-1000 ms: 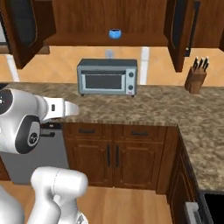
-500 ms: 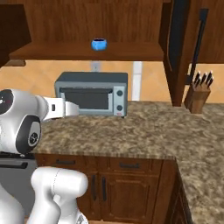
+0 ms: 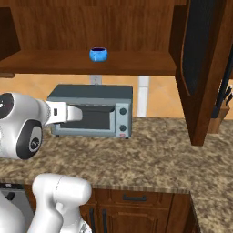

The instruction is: Gather all objects into one cabinet and sort the glasses and bowls to opposite sides.

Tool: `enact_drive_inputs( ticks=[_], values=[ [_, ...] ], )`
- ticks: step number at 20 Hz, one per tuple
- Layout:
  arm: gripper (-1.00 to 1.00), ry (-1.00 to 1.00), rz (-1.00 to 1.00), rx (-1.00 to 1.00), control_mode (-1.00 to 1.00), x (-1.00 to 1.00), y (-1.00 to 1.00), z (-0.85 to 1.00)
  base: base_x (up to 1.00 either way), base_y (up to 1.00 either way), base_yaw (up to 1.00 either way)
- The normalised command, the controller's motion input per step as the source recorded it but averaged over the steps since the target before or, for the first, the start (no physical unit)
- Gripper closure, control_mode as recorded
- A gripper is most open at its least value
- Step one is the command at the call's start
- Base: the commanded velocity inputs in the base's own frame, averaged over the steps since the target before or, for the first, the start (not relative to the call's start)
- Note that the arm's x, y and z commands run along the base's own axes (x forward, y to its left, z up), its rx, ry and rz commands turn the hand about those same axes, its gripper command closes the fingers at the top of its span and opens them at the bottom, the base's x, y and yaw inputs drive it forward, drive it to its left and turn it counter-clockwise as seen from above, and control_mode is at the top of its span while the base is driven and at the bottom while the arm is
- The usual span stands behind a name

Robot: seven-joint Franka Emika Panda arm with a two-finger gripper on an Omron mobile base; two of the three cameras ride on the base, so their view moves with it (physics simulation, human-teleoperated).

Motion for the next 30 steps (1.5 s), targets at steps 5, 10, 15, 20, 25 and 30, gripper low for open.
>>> enact_drive_inputs(
  ticks=[5,10,15,20,25,30],
  values=[
    [-1.00,0.02,0.00,0.02,-1.00,0.00,0.00,0.00,0.09,0.00,0.00],
    [-1.00,0.04,0.01,0.02,-1.00,0.19,-0.09,-0.05,0.00,0.00,0.00],
    [-1.00,-0.04,-0.01,0.00,-1.00,0.58,-0.16,0.00,0.00,0.00,0.00],
    [-1.00,-0.01,-0.13,0.00,-1.00,0.96,-0.05,0.22,0.00,0.00,0.00],
    [-1.00,0.00,-0.19,0.15,-1.00,0.98,-0.02,0.53,0.00,0.00,0.00],
    [-1.00,0.15,-0.04,0.51,-1.00,0.31,-0.33,0.96,0.00,0.00,0.00]
  ],
)
